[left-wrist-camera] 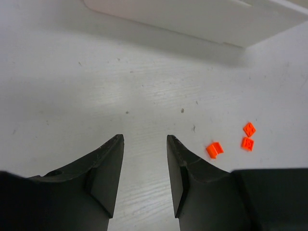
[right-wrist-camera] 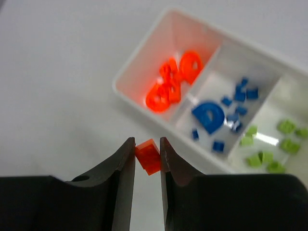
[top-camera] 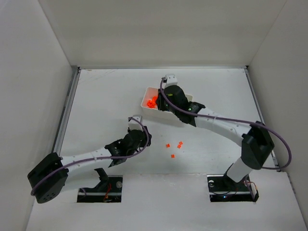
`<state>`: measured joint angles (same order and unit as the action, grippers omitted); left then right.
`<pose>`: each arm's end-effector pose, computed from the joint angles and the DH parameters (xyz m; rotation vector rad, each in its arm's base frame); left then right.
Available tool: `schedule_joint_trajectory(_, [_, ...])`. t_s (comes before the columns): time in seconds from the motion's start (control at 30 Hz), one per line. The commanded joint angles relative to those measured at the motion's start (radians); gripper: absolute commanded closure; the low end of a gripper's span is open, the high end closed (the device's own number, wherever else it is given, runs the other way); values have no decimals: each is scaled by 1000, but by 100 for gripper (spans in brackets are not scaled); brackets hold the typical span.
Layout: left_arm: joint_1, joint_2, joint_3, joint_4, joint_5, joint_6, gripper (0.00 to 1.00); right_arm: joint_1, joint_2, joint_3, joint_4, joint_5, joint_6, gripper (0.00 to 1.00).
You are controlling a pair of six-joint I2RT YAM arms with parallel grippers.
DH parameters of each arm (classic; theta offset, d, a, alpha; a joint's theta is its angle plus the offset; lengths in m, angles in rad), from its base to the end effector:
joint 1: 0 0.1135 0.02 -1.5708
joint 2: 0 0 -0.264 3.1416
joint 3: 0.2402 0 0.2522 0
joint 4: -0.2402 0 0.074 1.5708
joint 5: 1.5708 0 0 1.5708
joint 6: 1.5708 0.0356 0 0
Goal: Sort the legos into containers by color
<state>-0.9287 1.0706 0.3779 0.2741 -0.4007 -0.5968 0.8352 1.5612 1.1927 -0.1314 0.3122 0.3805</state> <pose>0.1415 -0.1661 0.1915 0.0697 2.0024 -0.5999 0.2512 0.2613 0.2935 -0.2774 2.0539 0.4326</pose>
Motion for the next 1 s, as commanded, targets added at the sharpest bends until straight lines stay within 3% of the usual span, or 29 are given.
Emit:
schedule_joint_trajectory(0.0, [-48, -20, -27, 72, -41, -35, 61, -51, 135, 146, 96, -38, -22, 79])
schedule_joint_trajectory(0.2, [-146, 61, -24, 128, -52, -74, 57, -83, 325, 321, 78, -38, 11, 77])
schedule_joint_trajectory(0.37, [-239, 167, 30, 157, -76, -90, 55, -94, 385, 383, 85, -44, 46, 56])
schedule_joint_trajectory(0.5, [-304, 247, 90, 148, -102, -118, 55, -89, 321, 337, 114, -36, 38, 50])
schedule_joint_trajectory(0.97, [-390, 535, 321, -42, -268, -294, 61, -77, -183, -273, 248, 48, 72, 51])
